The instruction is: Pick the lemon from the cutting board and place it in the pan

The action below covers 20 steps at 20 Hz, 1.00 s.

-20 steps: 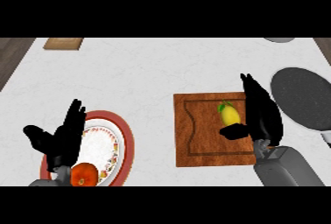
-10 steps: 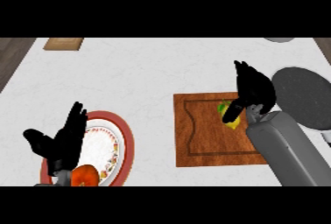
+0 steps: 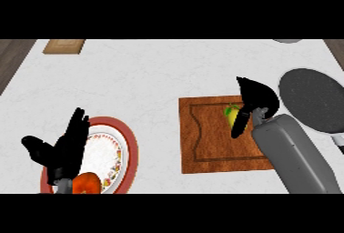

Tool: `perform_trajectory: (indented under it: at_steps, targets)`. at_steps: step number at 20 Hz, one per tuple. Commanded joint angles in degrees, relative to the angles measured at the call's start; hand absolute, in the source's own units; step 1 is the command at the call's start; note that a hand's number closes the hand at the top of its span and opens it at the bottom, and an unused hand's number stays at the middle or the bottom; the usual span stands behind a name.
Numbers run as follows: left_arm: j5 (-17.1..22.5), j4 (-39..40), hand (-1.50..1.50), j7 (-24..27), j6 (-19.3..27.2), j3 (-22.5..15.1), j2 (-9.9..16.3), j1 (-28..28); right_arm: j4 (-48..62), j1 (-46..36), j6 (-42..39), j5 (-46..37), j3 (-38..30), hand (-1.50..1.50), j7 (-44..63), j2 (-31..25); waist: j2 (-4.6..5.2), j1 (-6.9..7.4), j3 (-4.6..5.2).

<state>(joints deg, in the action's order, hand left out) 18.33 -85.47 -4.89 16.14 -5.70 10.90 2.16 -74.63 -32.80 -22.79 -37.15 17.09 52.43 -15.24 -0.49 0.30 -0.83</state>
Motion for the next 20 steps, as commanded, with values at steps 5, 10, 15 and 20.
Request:
perform_trajectory:
  at_steps: [5,10,15,20]
  targets:
    - [-0.76,3.27,0.00,-2.04,0.10,-1.63,-2.85,0.89,1.89,2.66,2.75,-2.84,-1.18,-1.50,-4.40,0.28,0.59,-0.08,0.83]
    - [-3.53,0.64,0.00,-1.48,1.96,-4.31,-4.93,3.85,3.24,3.32,6.72,-6.28,-1.30,-1.50,-7.36,0.41,0.64,0.22,0.81]
    - [-3.04,5.00,0.00,-0.03,0.83,-1.63,-4.95,0.81,4.32,4.54,6.96,-8.98,-0.33,-1.50,-6.53,1.53,0.64,-0.17,0.84]
    - [-2.11,0.30,0.00,-1.53,-1.22,-0.18,-2.07,4.69,5.70,6.39,8.10,-8.24,-0.37,1.50,-13.04,2.29,0.50,0.09,0.82]
